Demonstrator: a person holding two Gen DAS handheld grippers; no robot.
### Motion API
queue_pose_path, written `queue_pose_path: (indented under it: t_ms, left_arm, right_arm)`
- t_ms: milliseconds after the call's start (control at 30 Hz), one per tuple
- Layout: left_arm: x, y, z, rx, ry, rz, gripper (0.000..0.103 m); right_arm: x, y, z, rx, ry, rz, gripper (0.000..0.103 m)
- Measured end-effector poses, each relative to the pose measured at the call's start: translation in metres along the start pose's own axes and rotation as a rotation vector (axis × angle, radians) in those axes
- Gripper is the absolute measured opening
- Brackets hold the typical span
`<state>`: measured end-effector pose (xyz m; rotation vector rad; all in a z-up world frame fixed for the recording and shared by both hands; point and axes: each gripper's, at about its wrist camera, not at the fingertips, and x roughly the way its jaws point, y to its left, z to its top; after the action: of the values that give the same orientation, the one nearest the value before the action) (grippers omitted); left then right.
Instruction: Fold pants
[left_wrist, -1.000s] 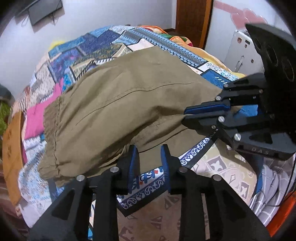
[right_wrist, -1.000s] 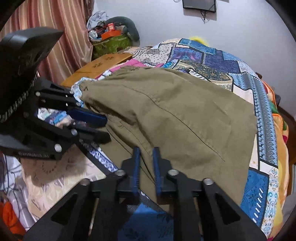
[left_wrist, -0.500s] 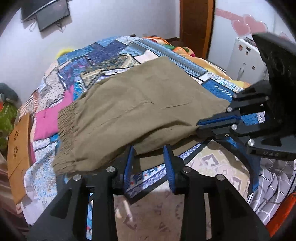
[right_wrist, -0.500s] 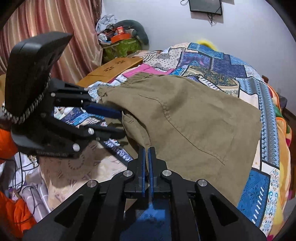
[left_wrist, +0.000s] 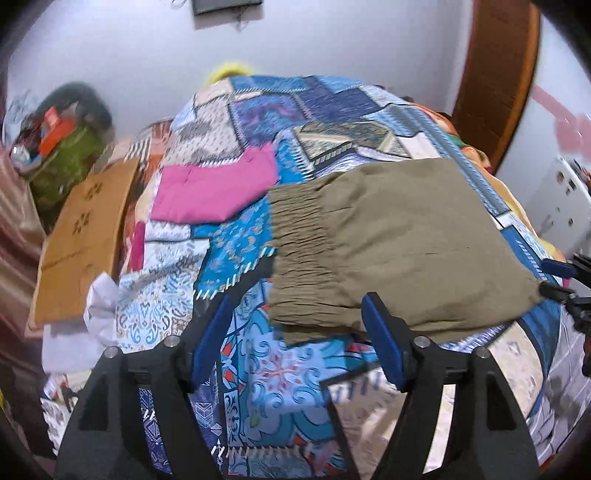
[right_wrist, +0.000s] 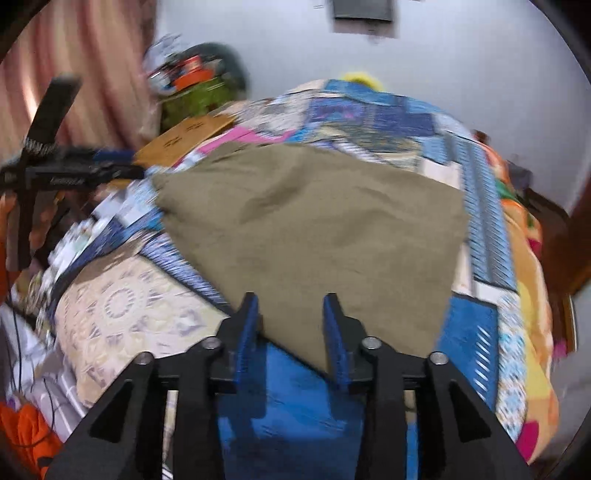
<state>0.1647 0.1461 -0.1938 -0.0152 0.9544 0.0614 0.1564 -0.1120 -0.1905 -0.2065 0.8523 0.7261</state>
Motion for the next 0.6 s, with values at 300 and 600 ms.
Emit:
queue_pose_path:
  t_ms: [300, 600]
  left_arm:
    - [0.056, 0.005, -0.01, -0.104, 0.147, -0.154, 0.065]
    - [0.046, -0.001, -0.018, -0.03, 0.108, -0.13, 0.057]
  right_arm:
    - [-0.011, -0.063, -0.03, 0.298, 0.024, -0.144, 0.039]
    - [0.009, -0.06, -0.055, 0.34, 0.064, -0.11, 0.037]
